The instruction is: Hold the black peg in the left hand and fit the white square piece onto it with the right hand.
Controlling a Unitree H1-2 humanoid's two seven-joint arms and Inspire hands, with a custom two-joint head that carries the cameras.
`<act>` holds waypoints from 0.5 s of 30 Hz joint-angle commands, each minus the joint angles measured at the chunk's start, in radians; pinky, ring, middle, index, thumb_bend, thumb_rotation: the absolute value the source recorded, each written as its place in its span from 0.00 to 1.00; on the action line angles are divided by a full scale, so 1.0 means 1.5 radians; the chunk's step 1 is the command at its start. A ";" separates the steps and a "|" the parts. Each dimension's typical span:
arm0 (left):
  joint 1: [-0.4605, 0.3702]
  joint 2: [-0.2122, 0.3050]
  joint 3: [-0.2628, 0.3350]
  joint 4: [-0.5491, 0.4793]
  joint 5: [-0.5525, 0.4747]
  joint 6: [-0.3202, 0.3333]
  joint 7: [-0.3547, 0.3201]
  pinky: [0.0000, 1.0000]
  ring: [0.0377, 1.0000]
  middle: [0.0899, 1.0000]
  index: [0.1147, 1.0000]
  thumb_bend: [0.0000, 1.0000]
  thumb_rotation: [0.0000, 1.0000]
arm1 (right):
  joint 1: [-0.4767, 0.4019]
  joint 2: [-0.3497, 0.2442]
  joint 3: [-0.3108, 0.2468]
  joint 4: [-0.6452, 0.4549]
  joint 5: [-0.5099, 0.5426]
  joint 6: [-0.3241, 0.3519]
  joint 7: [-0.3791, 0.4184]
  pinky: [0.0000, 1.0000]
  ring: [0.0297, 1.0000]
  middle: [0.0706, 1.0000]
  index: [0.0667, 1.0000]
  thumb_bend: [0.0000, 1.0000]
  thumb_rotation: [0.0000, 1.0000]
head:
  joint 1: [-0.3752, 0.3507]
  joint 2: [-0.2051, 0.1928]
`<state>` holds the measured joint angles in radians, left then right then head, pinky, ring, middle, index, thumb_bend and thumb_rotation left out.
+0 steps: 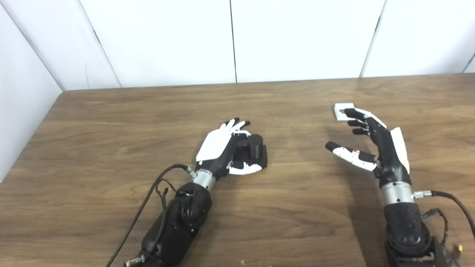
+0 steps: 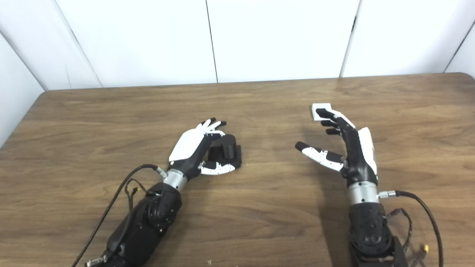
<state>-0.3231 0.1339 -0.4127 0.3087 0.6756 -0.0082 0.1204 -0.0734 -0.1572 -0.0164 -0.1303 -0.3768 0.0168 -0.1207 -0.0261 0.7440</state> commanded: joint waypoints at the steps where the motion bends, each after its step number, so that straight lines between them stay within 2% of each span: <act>1: 0.033 0.011 -0.004 0.053 0.011 0.007 0.006 1.00 1.00 0.93 0.51 0.89 0.32 | -0.031 -0.015 -0.005 -0.031 0.000 -0.003 0.006 0.71 0.74 0.77 0.74 0.72 0.29 | -0.002 0.004; 3: 0.032 0.010 -0.005 0.055 0.013 0.011 0.006 1.00 1.00 0.93 0.51 0.89 0.34 | -0.042 -0.031 -0.004 -0.035 -0.010 0.005 0.019 0.69 0.74 0.77 0.74 0.73 0.30 | 0.000 0.004; 6: 0.029 0.010 -0.005 0.060 0.012 0.007 0.008 1.00 1.00 0.92 0.50 0.90 0.33 | -0.075 -0.085 -0.006 -0.035 -0.015 0.012 0.058 0.69 0.75 0.78 0.74 0.75 0.30 | 0.006 0.008; 9: 0.029 0.010 -0.005 0.057 0.009 0.010 0.003 1.00 1.00 0.93 0.51 0.89 0.33 | -0.112 -0.154 -0.002 -0.028 -0.021 0.004 0.103 0.70 0.78 0.79 0.73 0.74 0.27 | 0.005 0.008; 13: 0.030 0.006 -0.006 0.065 0.008 0.005 0.009 1.00 1.00 0.93 0.51 0.90 0.32 | -0.181 -0.271 0.017 -0.008 -0.062 0.021 0.186 0.78 0.87 0.86 0.76 0.75 0.32 | 0.001 0.009; 15: 0.031 0.004 -0.006 0.066 0.006 0.005 0.007 1.00 1.00 0.93 0.51 0.90 0.33 | -0.222 -0.324 0.032 0.011 -0.083 0.020 0.226 0.68 0.85 0.88 0.76 0.80 0.32 | 0.000 0.007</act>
<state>-0.3324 0.1317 -0.4090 0.3254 0.6731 -0.0100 0.1294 -0.3264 -0.5885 0.0273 -0.1163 -0.4752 0.0573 0.1777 -0.0261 0.7547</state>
